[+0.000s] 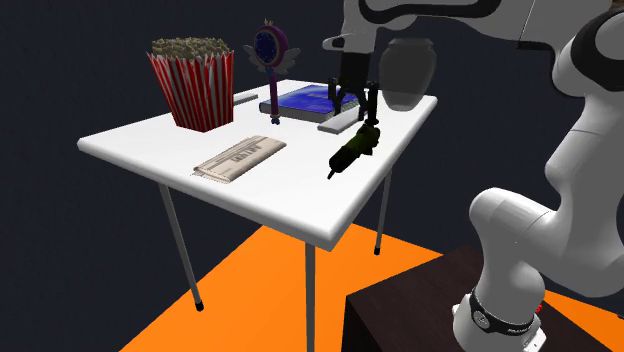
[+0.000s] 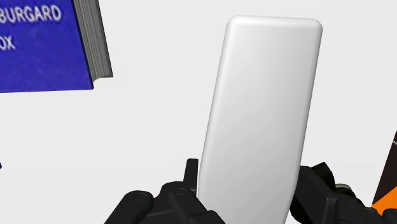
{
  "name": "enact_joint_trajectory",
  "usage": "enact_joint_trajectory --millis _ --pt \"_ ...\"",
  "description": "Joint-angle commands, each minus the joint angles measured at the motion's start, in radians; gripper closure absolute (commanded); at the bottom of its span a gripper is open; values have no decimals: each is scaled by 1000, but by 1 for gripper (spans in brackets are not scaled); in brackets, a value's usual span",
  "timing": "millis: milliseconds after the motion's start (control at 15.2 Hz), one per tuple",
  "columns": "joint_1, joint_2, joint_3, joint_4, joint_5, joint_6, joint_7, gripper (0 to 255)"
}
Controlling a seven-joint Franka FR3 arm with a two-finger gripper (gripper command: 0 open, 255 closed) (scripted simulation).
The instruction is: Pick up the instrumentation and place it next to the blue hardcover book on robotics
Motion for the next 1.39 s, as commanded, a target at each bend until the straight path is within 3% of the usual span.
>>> enact_joint_trajectory --millis 0,330,792,858,1188,1320 --pt "-10 -12 6 -35 -8 25 5 255" --pt "-23 -29 0 -111 -24 88 10 255" --pt "-23 -29 0 -111 -24 88 10 255" --pt "-23 -29 0 -111 -24 88 10 0" --pt "-23 -29 0 -111 -24 88 10 0" --pt "-7 -10 -4 -30 -9 24 -3 0"
